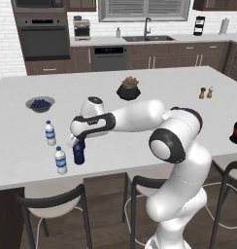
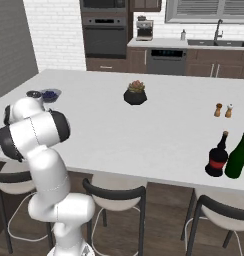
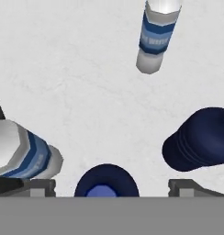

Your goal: Move the plastic bottles in the middle to the plastics group, and the glass bottles in the middle to the glass group.

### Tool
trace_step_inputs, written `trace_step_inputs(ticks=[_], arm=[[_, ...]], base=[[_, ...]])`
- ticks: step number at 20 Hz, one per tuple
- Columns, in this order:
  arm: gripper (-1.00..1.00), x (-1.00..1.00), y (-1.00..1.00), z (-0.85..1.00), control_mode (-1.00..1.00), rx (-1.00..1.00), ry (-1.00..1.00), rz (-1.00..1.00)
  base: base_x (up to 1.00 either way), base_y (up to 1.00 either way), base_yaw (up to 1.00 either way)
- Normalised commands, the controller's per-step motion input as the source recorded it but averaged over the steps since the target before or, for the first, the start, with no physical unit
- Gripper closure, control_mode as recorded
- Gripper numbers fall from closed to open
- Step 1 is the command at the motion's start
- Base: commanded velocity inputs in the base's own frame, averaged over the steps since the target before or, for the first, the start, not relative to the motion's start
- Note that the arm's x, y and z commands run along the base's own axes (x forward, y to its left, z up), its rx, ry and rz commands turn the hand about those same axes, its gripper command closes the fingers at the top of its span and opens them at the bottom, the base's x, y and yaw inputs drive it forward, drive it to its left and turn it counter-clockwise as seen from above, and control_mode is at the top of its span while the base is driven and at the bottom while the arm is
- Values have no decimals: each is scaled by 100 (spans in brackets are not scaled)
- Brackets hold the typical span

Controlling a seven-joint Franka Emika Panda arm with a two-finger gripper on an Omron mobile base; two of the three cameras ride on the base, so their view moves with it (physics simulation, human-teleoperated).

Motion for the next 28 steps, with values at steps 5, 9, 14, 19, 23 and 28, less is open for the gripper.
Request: trace_step_inputs(ticks=[5,9,14,19,23,28], arm=[[-100,-42,-48,62,-100,0,1,-9],[-100,-46,-93,48,-100,1,8,-17],[-100,-9,-100,29,-100,0,9,-27],[-100,0,-100,40,-100,2,12,-31],[-100,0,-100,31,-100,0,8,-31],[-100,-1,-98,19,-100,-2,3,-34]], base=[[0,0,0],[0,0,0],[0,0,0],[0,0,0],[0,0,0],[0,0,0]])
